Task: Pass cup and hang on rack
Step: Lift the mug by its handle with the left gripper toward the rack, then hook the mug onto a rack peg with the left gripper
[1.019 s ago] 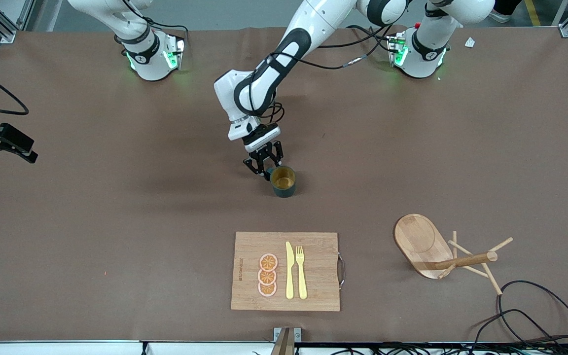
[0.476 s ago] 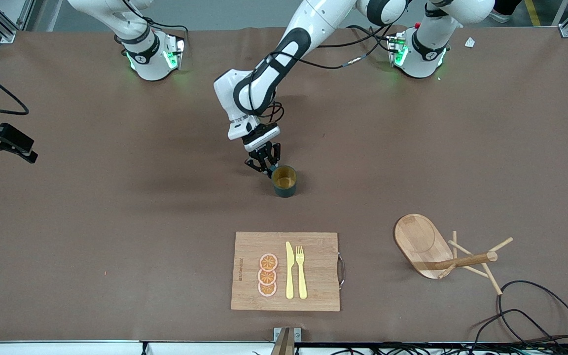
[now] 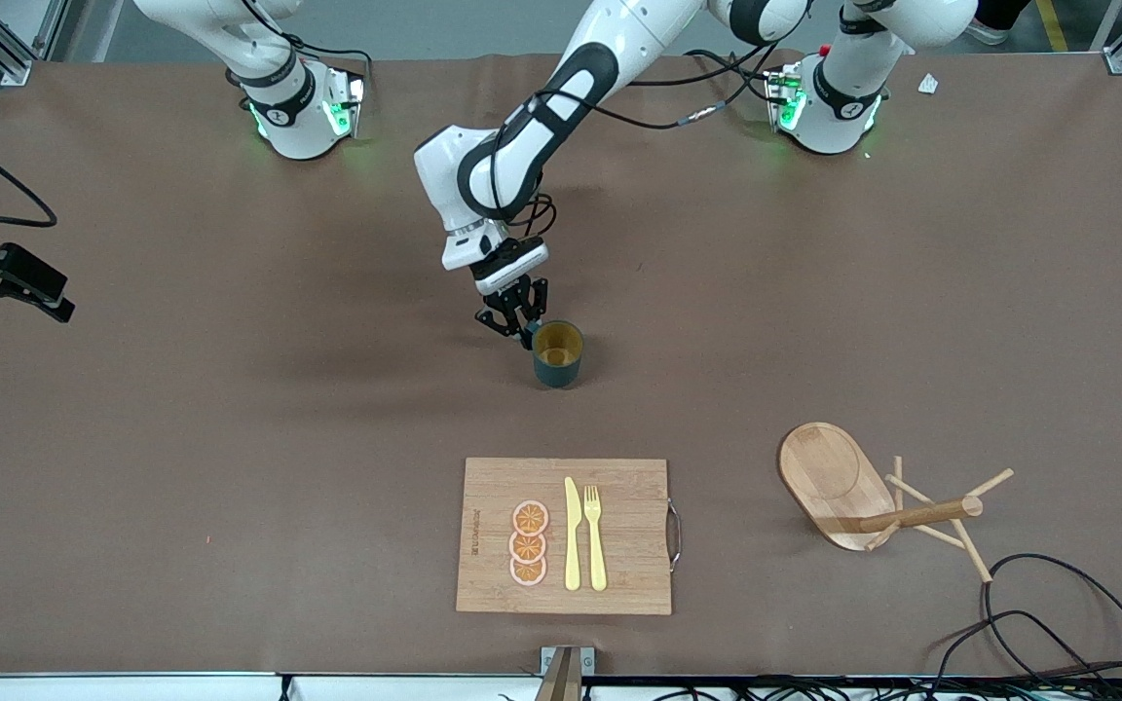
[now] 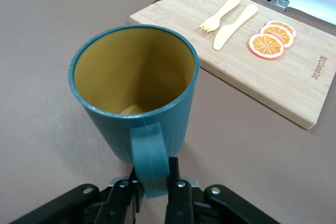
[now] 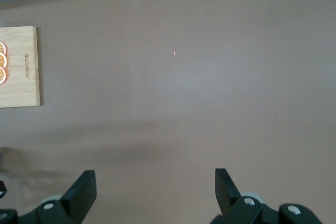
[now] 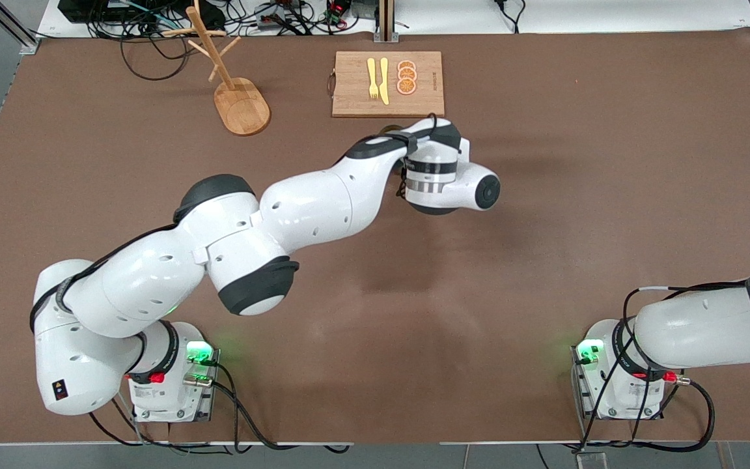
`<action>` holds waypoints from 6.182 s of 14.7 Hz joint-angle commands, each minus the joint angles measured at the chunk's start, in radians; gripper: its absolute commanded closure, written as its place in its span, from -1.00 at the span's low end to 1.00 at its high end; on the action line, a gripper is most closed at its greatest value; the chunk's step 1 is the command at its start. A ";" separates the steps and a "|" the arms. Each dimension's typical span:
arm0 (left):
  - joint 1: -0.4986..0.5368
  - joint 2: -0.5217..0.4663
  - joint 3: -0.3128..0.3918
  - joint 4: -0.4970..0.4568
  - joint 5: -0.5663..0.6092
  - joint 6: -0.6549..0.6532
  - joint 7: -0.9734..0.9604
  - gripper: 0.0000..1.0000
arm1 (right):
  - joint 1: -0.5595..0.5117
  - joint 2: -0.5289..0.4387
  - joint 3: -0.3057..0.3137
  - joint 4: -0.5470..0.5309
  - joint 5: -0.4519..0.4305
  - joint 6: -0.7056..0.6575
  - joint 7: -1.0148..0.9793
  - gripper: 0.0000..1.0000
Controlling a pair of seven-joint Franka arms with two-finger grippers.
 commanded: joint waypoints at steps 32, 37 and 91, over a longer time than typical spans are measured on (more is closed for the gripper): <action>0.921 -0.558 -0.003 -0.013 -1.559 -0.103 0.931 1.00 | 0.020 -0.015 0.001 -0.005 -0.024 -0.005 0.015 -1.00; 1.049 -0.475 -0.005 -0.011 -1.662 -0.267 1.215 1.00 | 0.015 -0.015 0.000 -0.008 -0.019 -0.045 0.009 -1.00; 1.287 -0.217 -0.007 -0.013 -1.946 -0.379 1.461 0.94 | 0.018 -0.015 -0.002 -0.006 -0.025 -0.082 0.003 -1.00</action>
